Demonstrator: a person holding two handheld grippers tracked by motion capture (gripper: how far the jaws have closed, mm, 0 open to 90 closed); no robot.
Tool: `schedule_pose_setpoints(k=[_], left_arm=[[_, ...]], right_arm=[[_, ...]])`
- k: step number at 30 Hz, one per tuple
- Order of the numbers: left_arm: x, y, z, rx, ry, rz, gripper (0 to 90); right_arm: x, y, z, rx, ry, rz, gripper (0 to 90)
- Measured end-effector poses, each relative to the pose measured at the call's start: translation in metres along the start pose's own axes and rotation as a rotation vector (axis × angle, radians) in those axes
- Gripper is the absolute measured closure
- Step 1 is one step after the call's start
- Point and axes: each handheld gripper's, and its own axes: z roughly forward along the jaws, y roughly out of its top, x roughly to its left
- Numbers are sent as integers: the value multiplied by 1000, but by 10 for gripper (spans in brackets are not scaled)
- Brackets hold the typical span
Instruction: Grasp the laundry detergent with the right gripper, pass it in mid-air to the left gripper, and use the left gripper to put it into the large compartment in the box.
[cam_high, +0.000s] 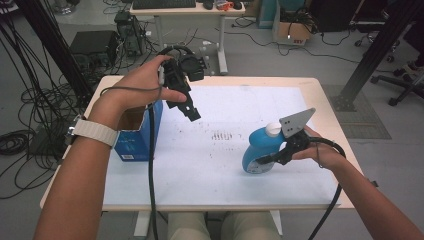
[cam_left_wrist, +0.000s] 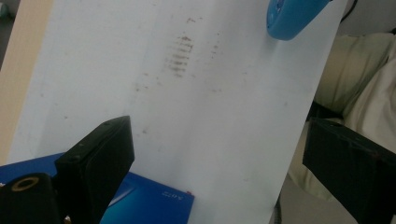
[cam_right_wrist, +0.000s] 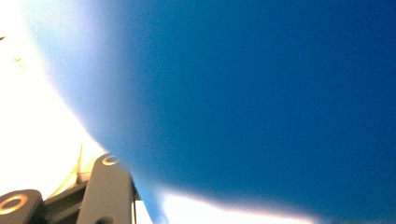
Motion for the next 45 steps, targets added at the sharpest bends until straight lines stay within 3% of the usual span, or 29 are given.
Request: schedule_pose_setpoints(k=[5,7,10,25,38,45], left_arm=[[-7,5,-5,-5,-14,21,83],[-11,7,-7,-8,-18,30,81],[-16,11,-10,-12,-19,47,77],[-41,35,-18,3,-53,117,63],[-44,44,-16,4,-54,122,64],[-45,45,-14,-2,-57,130,64]], right_arm=[[0,12,-4,3,15,-5,437],[-4,17,-4,-4,16,-55,437],[-2,25,-4,-12,17,-11,437],[-1,58,-4,5,15,-13,437],[-4,83,4,51,30,-52,437],[-4,89,11,63,29,-48,437]])
